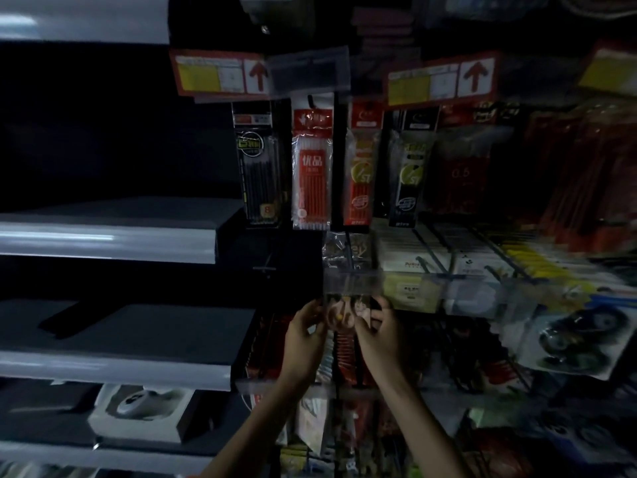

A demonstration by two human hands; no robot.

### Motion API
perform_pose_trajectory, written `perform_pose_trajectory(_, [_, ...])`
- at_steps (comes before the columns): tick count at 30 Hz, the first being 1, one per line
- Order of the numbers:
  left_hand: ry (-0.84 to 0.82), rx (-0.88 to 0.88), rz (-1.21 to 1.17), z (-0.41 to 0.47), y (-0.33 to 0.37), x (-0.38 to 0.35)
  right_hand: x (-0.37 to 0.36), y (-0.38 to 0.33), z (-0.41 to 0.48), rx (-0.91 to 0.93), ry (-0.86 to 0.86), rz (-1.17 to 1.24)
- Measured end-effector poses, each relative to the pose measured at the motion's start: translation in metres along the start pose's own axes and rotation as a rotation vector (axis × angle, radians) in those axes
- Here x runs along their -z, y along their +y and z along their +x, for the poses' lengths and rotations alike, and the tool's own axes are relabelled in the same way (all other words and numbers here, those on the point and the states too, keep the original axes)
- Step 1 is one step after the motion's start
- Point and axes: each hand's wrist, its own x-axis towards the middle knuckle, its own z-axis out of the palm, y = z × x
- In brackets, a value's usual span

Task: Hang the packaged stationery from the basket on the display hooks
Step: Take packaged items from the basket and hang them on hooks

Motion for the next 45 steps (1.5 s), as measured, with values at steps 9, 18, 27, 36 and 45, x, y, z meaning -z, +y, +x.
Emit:
perform_pose_trajectory(9, [0.002, 0.117, -0.074, 0.002, -0.021, -0.004, -0.007, 0.01, -0.004, 0.016, -0.039, -0.088])
perform_pose_trajectory(18, [0.009, 0.037, -0.088, 0.006, -0.008, -0.006, -0.007, -0.001, 0.008, 0.058, -0.062, -0.182])
perform_pose_trajectory(27, [0.033, 0.019, -0.036, -0.001, -0.018, -0.01, -0.012, 0.009, 0.009, 0.002, -0.1, -0.163])
perform_pose_trajectory(36, [-0.023, -0.091, -0.033, 0.001, -0.007, -0.012, -0.023, 0.016, 0.021, 0.003, -0.046, -0.248])
perform_pose_trajectory(45, [0.024, 0.05, -0.021, 0.002, -0.028, -0.011, -0.013, 0.019, 0.005, -0.002, -0.095, -0.152])
